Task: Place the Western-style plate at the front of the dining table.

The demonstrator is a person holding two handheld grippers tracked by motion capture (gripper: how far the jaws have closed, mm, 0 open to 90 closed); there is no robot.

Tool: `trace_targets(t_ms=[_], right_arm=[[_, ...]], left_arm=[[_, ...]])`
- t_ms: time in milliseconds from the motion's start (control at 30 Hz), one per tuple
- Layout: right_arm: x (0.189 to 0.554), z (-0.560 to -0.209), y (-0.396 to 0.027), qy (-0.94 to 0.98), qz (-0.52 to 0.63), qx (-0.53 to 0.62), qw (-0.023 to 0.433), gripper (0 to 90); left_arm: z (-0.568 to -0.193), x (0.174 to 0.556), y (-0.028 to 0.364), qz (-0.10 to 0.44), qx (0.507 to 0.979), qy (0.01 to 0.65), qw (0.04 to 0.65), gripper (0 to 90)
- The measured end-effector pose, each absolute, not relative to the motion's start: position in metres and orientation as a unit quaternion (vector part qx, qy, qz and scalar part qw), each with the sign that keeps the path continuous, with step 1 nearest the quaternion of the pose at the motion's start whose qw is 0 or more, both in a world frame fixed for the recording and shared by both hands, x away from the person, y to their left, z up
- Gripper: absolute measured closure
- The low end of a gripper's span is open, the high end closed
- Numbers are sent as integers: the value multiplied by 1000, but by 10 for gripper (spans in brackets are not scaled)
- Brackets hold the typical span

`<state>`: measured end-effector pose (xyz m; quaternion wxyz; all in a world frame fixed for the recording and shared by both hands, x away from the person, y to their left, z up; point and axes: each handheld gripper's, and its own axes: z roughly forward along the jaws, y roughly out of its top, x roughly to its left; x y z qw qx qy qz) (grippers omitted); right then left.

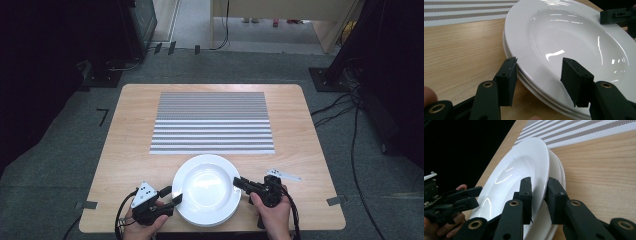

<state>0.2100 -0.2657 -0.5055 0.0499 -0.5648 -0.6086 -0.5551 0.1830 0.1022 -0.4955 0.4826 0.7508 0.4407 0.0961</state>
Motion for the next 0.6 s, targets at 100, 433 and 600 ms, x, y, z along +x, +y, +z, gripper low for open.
trace_targets(t_ms=[100, 433, 600], right_arm=[[209, -504, -265, -611, -573, -545, 38, 770], [209, -500, -256, -627, -597, -500, 1, 767], [211, -501, -253, -626, -597, -502, -6, 766]], left_arm=[[-496, 184, 103, 94, 749, 443, 484, 461], [-499, 187, 100, 91, 749, 449, 479, 435], [-498, 186, 99, 98, 748, 450, 477, 437]])
